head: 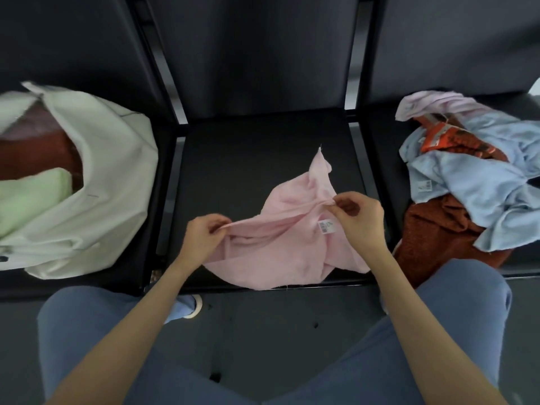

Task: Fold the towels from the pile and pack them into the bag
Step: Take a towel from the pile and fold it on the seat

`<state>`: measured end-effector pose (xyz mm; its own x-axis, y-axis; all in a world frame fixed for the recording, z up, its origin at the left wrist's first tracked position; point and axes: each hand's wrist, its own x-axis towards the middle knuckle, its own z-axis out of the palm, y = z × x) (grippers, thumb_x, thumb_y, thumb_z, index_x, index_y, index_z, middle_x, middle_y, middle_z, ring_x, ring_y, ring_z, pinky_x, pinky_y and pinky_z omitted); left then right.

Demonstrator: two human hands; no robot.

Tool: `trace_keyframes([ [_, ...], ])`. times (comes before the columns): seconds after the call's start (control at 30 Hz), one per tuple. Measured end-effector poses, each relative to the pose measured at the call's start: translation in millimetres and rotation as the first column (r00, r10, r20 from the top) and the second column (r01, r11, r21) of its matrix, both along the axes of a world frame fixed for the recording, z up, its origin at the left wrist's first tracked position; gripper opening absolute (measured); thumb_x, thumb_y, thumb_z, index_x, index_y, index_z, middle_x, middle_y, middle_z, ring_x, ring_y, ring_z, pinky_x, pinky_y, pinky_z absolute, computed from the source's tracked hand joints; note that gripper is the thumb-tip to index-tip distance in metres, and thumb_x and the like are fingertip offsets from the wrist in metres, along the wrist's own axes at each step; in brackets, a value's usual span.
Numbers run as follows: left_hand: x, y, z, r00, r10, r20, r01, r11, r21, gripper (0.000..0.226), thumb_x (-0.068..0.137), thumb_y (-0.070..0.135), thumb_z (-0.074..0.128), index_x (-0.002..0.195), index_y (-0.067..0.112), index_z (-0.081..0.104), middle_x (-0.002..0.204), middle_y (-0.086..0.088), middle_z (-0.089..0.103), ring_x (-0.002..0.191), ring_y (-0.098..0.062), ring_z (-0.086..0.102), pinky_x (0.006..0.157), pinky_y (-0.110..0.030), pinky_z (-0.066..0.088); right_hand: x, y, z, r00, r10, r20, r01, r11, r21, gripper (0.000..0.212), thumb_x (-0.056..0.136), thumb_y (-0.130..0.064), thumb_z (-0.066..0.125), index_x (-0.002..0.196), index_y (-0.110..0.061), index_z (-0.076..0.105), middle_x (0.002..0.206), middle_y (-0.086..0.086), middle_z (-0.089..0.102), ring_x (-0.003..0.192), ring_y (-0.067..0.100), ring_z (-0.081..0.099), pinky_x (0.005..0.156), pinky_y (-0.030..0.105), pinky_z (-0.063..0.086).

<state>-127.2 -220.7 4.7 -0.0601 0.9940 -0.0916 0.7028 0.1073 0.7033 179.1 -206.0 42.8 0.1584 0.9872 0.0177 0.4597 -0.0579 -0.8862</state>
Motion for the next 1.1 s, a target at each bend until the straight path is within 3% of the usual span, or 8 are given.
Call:
trace_keyframes([
  [0.1,-23.1,-20.3,-6.8,0.988,0.127,0.083,-0.125,0.992,-0.029,0.032,0.078,-0.011,0.064,0.081,0.02,0.07,0.07,0.024,0.069,0.071,0.003,0.066,0.068,-0.008,0.049,4.1,-1.6,5.9,1.0,-0.017,-0.007,0.017,1.0,0.006,0.007,0.081,-0.011,0.074,0.087,-0.01,0.071,0.075,-0.008,0.066,0.072,0.004,0.063,0.066,0.007,0.048],
  [0.2,-29.1,-31.2,-5.4,0.985,0.156,0.069,-0.154,0.988,-0.029,0.025,0.076,-0.013,0.063,0.081,0.011,0.071,0.072,0.007,0.07,0.071,-0.008,0.066,0.065,-0.009,0.048,5.5,-2.2,16.6,0.999,-0.008,0.033,0.008,1.0,0.004,0.007,0.081,-0.011,0.074,0.088,-0.011,0.071,0.075,-0.009,0.066,0.072,0.002,0.061,0.064,0.005,0.046],
  [0.33,-28.6,-31.7,5.3,0.964,0.258,0.063,-0.254,0.965,-0.058,0.017,0.075,-0.005,0.068,0.077,0.011,0.072,0.078,-0.009,0.072,0.076,-0.021,0.067,0.075,-0.029,0.054,12.3,-2.3,38.0,0.995,-0.08,0.063,0.073,0.993,0.095,0.011,0.083,-0.014,0.072,0.093,-0.01,0.071,0.078,-0.005,0.065,0.072,0.001,0.06,0.064,0.004,0.044],
  [0.5,-15.3,-13.9,66.4,0.857,0.399,0.326,-0.371,0.917,-0.147,0.019,0.083,0.002,0.064,0.072,0.017,0.068,0.077,-0.01,0.066,0.067,-0.016,0.06,0.057,-0.025,0.051,28.3,-1.1,74.0,0.969,-0.243,0.044,0.224,0.94,0.257,0.015,0.085,-0.016,0.07,0.096,-0.006,0.071,0.082,-0.001,0.065,0.074,0.009,0.059,0.065,-0.001,0.04],
  [0.7,-1.4,24.4,168.9,0.793,0.393,0.465,-0.44,0.898,-0.008,0.012,0.083,0.003,0.058,0.083,0.009,0.069,0.065,-0.006,0.062,0.052,-0.012,0.059,0.046,-0.021,0.043,24.8,-5.1,121.8,0.894,-0.379,-0.24,0.447,0.792,0.415,0.019,0.092,-0.02,0.063,0.098,-0.002,0.064,0.09,0.005,0.064,0.078,0.01,0.056,0.069,0.005,0.041],
  [0.87,21.8,26.2,237.8,0.623,0.356,0.697,-0.521,0.853,0.031,0.019,0.079,0.001,0.056,0.069,0.014,0.066,0.056,-0.002,0.059,0.04,-0.009,0.054,0.04,-0.018,0.043,19.8,-4.8,163.5,0.835,-0.387,-0.392,0.549,0.637,0.541,0.014,0.094,-0.026,0.059,0.094,-0.013,0.055,0.091,-0.012,0.053,0.084,0.006,0.053,0.08,0.019,0.045],
  [1.0,19.5,21.1,279.2,0.711,0.216,0.669,-0.405,0.904,0.139,0.018,0.08,-0.002,0.056,0.071,0.01,0.067,0.058,-0.006,0.054,0.036,-0.01,0.05,0.037,-0.019,0.04,32.2,5.5,186.8,0.82,-0.378,-0.429,0.57,0.595,0.566,0.011,0.095,-0.019,0.058,0.094,-0.009,0.053,0.08,-0.012,0.053,0.068,-0.01,0.052,0.068,0.008,0.04],
  [1.1,4.5,30.7,296.5,0.817,0.15,0.557,-0.252,0.961,0.111,0.014,0.082,-0.002,0.056,0.078,0.006,0.067,0.06,-0.01,0.053,0.036,-0.013,0.052,0.036,-0.02,0.039,42.0,21.5,189.1,0.862,-0.388,-0.327,0.507,0.685,0.524,0.021,0.094,-0.022,0.059,0.096,-0.001,0.058,0.08,0.0,0.056,0.07,0.004,0.052,0.063,0.007,0.038],
])
